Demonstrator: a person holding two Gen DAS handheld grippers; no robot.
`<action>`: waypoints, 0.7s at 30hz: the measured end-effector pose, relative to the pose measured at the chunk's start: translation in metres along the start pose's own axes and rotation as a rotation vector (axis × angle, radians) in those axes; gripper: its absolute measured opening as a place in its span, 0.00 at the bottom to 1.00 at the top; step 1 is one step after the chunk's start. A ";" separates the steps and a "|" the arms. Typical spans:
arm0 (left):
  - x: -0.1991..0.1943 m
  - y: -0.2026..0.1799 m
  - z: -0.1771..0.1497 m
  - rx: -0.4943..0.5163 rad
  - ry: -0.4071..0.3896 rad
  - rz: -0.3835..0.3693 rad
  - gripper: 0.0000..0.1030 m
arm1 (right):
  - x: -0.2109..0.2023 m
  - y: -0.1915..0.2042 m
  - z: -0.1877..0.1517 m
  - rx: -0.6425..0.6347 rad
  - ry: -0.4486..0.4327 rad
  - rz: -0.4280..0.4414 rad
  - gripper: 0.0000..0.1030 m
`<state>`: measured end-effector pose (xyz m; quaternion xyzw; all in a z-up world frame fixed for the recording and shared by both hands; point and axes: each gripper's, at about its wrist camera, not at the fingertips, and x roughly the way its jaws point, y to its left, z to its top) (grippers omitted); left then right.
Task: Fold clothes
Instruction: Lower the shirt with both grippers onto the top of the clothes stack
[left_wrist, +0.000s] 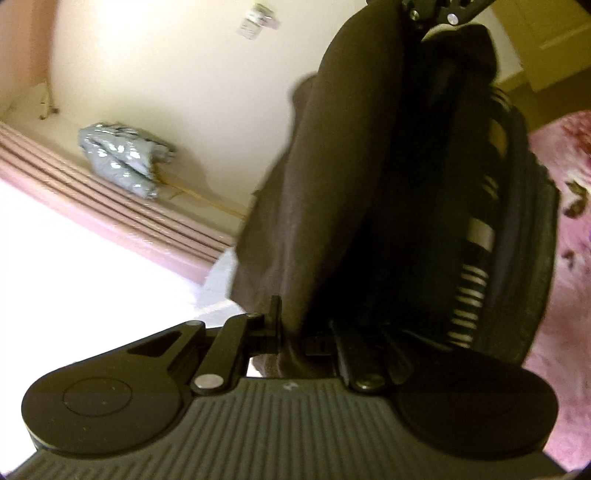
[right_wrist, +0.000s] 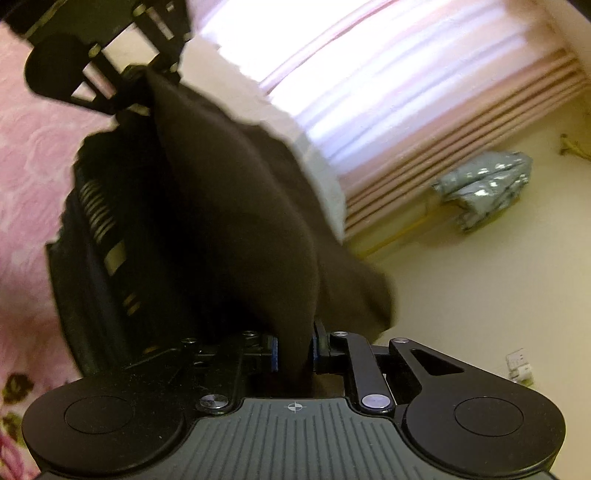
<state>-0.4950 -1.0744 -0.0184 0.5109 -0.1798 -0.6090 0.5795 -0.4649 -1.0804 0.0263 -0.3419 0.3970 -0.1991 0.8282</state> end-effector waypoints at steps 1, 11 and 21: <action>0.000 0.003 0.001 0.003 -0.006 0.014 0.07 | -0.001 -0.003 0.003 0.005 -0.004 -0.010 0.13; 0.013 -0.004 -0.004 0.117 -0.013 0.018 0.07 | 0.000 0.027 -0.005 0.031 0.036 0.043 0.14; 0.020 -0.022 -0.018 0.065 0.035 -0.025 0.06 | -0.004 0.010 0.002 -0.028 0.023 0.009 0.13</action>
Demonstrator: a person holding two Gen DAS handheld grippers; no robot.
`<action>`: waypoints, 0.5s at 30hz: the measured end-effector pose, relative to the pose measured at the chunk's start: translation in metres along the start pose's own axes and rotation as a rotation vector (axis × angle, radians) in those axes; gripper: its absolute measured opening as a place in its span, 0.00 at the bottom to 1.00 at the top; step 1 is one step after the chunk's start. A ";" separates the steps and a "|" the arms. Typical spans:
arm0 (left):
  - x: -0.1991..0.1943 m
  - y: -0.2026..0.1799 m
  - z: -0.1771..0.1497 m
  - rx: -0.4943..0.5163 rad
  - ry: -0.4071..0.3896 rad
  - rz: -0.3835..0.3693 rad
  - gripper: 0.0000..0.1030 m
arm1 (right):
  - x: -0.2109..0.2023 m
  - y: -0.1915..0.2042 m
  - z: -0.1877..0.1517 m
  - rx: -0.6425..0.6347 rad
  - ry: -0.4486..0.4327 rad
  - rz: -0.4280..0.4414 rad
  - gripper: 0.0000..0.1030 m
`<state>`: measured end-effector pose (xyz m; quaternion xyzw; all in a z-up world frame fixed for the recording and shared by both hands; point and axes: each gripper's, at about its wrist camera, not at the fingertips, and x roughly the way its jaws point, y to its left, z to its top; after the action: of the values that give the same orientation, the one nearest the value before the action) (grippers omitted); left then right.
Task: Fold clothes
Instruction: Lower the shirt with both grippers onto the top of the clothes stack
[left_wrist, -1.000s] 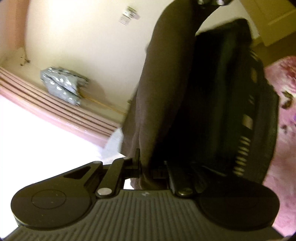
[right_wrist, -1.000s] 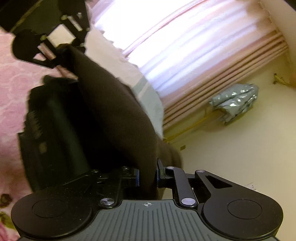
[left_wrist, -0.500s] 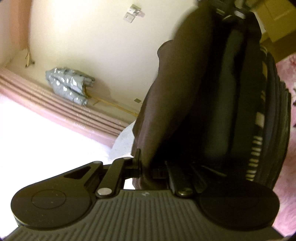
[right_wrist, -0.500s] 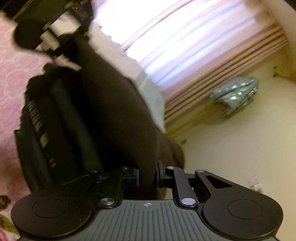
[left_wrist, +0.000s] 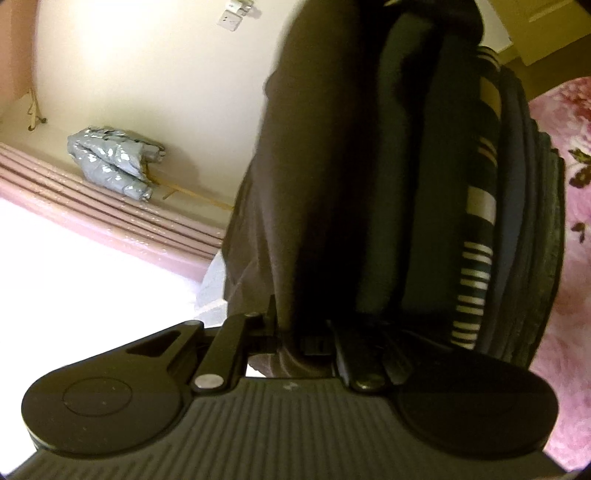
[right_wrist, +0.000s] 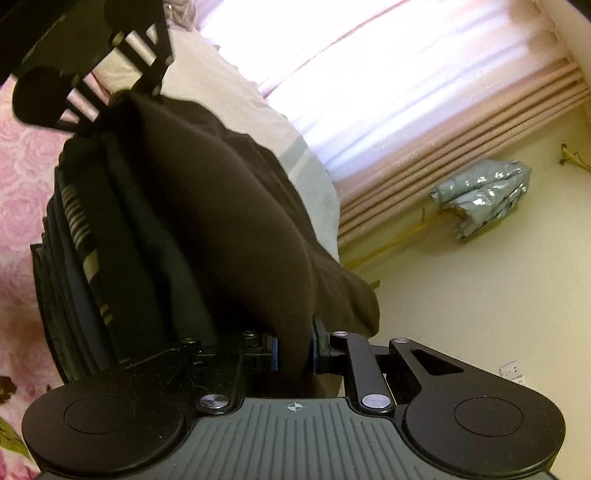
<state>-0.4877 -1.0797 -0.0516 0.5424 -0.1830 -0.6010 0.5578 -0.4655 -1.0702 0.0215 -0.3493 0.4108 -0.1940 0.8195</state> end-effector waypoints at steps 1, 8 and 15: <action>0.000 -0.001 0.000 -0.001 -0.001 0.000 0.06 | 0.003 0.005 -0.004 0.000 0.012 0.009 0.13; -0.019 -0.026 -0.008 -0.017 -0.012 -0.019 0.05 | -0.016 0.042 -0.029 0.043 0.040 0.029 0.14; -0.025 -0.023 -0.011 -0.012 0.002 -0.037 0.05 | -0.026 0.050 -0.037 0.067 0.032 0.039 0.14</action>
<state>-0.4949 -1.0470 -0.0633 0.5428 -0.1691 -0.6117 0.5500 -0.5094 -1.0359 -0.0164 -0.3104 0.4239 -0.1973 0.8277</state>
